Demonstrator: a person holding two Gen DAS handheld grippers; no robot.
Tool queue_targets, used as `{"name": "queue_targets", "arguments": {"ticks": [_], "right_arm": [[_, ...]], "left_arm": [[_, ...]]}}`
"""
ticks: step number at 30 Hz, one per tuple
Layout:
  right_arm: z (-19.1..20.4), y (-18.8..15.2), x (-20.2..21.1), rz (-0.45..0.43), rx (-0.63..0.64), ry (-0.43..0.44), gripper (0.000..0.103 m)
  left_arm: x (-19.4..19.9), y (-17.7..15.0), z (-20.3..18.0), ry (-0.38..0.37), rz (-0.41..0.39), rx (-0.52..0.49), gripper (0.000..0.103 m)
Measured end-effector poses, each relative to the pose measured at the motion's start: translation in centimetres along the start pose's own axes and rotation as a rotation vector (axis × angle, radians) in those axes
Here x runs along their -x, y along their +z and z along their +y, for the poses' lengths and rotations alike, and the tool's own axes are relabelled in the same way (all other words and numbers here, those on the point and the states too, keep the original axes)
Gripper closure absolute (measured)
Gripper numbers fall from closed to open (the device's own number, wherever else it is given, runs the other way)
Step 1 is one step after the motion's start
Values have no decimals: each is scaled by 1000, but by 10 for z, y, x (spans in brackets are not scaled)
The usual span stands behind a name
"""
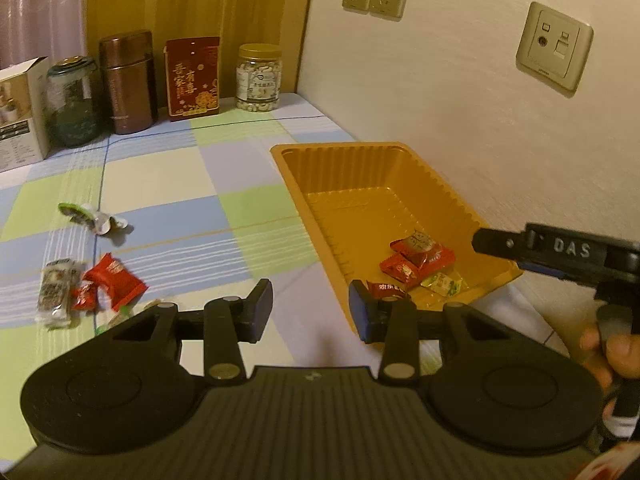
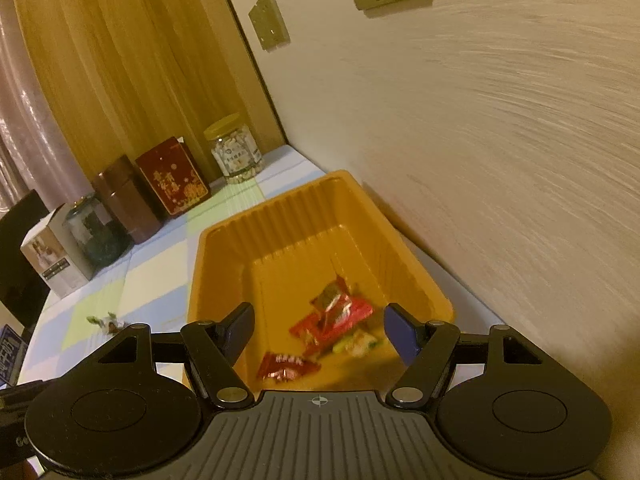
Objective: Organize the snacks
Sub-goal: 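Open both grippers to drop the snacks into the tray, then move both grippers back toward the remaining snacks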
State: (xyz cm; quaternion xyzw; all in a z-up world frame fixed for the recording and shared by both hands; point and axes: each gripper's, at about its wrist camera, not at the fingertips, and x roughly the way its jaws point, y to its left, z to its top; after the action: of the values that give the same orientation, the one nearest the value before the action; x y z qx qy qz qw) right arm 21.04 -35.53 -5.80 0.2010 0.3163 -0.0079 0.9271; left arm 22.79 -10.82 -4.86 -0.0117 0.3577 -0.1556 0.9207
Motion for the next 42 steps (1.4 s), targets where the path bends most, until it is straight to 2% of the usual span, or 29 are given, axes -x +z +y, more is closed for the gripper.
{"name": "queue_targets", "arguments": {"ticks": [22,34,42], "right_arm": [[65,-37,94,1,74,-4,32],[93,-50,103,9,123,20,32],[118,-59,95,30,157,61,32]], "left_arm": [[107,-21,13,27,-69,47,53],[134,-31,41,60,-95,82,49],[142,-41,70,109,-92,114,45]]}}
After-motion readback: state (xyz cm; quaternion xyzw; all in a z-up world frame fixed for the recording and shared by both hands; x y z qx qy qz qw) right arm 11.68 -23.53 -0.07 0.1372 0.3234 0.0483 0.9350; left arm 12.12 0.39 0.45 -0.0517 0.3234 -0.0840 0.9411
